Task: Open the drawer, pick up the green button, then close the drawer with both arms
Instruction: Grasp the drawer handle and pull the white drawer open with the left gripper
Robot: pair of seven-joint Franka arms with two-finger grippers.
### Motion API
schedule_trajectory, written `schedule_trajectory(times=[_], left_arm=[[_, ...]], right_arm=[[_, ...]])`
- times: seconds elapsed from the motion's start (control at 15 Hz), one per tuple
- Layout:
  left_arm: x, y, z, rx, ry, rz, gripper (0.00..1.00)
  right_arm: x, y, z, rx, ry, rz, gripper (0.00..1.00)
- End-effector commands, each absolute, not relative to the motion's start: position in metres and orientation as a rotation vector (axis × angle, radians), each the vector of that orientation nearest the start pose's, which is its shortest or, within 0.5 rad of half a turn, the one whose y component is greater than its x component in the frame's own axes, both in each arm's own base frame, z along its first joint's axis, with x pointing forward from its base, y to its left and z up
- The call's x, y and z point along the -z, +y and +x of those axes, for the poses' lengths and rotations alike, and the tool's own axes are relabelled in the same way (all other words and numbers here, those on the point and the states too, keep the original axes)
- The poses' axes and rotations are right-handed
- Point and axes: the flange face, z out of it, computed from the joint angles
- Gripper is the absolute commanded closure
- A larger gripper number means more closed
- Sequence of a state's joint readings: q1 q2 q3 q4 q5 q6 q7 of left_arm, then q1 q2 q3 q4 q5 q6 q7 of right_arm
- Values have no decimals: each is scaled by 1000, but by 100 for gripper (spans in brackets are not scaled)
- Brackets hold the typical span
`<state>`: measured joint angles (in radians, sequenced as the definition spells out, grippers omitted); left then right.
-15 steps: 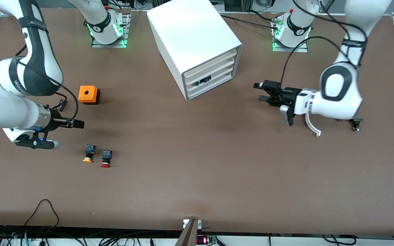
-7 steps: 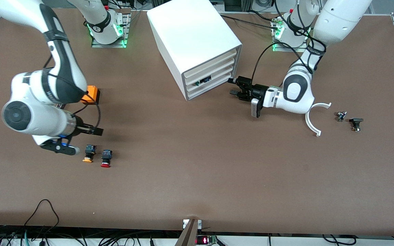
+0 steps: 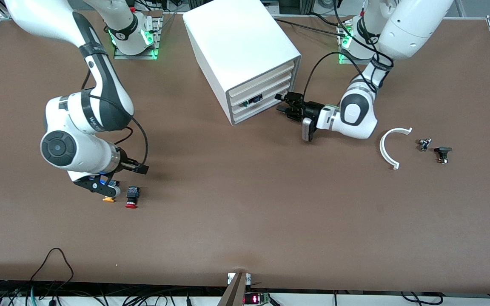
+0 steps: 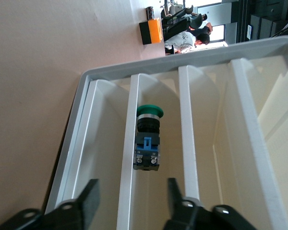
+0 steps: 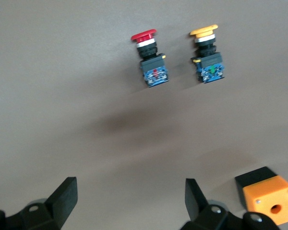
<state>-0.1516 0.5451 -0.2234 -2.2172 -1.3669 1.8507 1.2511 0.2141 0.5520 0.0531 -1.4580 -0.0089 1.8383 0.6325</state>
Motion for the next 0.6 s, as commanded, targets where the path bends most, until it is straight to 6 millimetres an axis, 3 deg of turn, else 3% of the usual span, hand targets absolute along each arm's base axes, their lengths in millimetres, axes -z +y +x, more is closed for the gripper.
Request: schedule_trajectory(times=[0.0, 0.54], left_arm=[[-121, -265, 403, 189, -467, 1727, 43], [-109, -276, 373, 196, -414, 1691, 55]], right_arm=[[-354, 198, 673, -224, 679, -3130, 1], [-367, 235, 683, -192, 871, -3072, 1]])
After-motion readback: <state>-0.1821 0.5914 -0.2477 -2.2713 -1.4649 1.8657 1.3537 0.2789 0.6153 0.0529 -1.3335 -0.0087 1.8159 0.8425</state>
